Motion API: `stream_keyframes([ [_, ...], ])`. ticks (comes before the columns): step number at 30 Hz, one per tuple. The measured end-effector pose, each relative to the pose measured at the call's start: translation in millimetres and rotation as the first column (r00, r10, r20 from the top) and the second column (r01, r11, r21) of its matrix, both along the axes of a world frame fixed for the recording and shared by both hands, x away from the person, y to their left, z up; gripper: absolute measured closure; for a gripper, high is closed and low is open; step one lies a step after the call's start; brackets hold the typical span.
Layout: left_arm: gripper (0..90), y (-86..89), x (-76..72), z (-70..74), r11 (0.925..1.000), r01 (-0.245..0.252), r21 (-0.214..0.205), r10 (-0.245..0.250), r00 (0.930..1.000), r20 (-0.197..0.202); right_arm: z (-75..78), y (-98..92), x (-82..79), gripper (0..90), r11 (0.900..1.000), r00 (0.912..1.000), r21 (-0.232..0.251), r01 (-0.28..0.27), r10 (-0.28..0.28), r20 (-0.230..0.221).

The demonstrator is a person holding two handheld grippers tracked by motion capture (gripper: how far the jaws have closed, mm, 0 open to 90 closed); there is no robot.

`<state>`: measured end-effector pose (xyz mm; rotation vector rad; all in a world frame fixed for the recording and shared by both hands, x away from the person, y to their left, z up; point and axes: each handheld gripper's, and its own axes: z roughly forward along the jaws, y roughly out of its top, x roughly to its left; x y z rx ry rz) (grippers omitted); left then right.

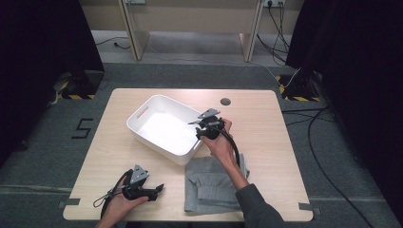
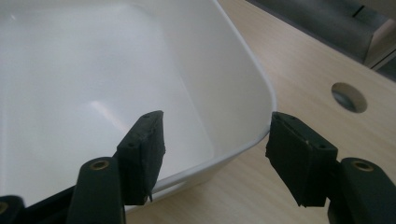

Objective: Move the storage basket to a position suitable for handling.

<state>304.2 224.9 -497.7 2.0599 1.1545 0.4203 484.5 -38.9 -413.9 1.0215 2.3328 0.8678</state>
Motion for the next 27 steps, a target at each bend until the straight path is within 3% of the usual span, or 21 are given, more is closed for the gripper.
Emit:
stream_keyframes([
  [1, 15.8, 0.0, 0.1, 0.0, 1.0000, 0.001, 0.000, -0.001, 1.0000, 0.000, -2.1, -1.3, -6.2, 35.6, 0.9988, 0.9999, 0.046, 0.015, -0.015, -0.004],
  [3, 15.6, 0.0, 0.1, 0.0, 1.0000, 0.001, 0.001, -0.001, 1.0000, 0.000, -0.8, -1.3, -8.7, 35.6, 0.9983, 0.9998, 0.056, 0.016, -0.015, -0.015],
  [6, 15.6, -0.1, 0.1, 0.0, 1.0000, 0.001, 0.000, -0.001, 1.0000, 0.000, 0.6, 0.1, -7.6, 34.6, 0.9980, 0.9986, 0.052, 0.035, -0.033, -0.042],
  [11, 15.6, 0.1, 0.1, 0.1, 1.0000, 0.002, 0.003, -0.002, 1.0000, -0.001, -2.7, 3.6, -1.2, 32.9, 0.9977, 0.9974, 0.030, 0.061, -0.060, -0.040],
  [12, 15.6, 0.1, 0.1, 0.0, 1.0000, 0.002, 0.002, -0.002, 1.0000, -0.001, -4.5, 4.7, 4.9, 38.9, 0.9977, 0.9975, 0.006, 0.068, -0.068, -0.020],
  [14, 15.5, 0.1, 0.2, 0.0, 1.0000, 0.002, 0.002, -0.002, 1.0000, -0.001, -5.6, 5.6, 9.2, 41.8, 0.9975, 0.9974, -0.008, 0.071, -0.071, -0.012],
  [16, 15.3, -0.1, 0.2, -0.1, 1.0000, 0.003, 0.001, -0.003, 1.0000, 0.000, -12.5, 8.3, 19.2, 48.2, 0.9977, 0.9972, -0.009, 0.067, -0.067, -0.033],
  [17, 15.3, -0.1, 0.2, -0.1, 1.0000, 0.003, 0.001, -0.003, 1.0000, 0.000, -17.1, 9.7, 24.1, 48.8, 0.9974, 0.9964, 0.013, 0.070, -0.070, -0.049],
  [18, 15.3, -0.1, 0.2, -0.1, 1.0000, 0.003, 0.001, -0.003, 1.0000, 0.000, -22.8, 13.1, 34.1, 55.0, 0.9967, 0.9958, 0.016, 0.080, -0.079, -0.047],
  [21, 15.3, -0.1, 0.2, -0.1, 1.0000, 0.003, 0.001, -0.003, 1.0000, 0.000, -23.4, 16.4, 40.0, 60.4, 0.9961, 0.9954, 0.003, 0.089, -0.088, -0.038],
  [25, 15.3, -0.1, 0.2, -0.1, 1.0000, 0.002, 0.000, -0.002, 1.0000, 0.000, -18.6, 24.0, 54.7, 74.2, 0.9956, 0.9983, -0.078, 0.052, -0.054, -0.022],
  [27, 15.3, -0.1, 0.1, -0.1, 1.0000, 0.003, 0.001, -0.003, 1.0000, -0.001, -16.1, 26.8, 64.8, 74.0, 0.9940, 0.9984, -0.102, 0.038, -0.042, -0.037],
])
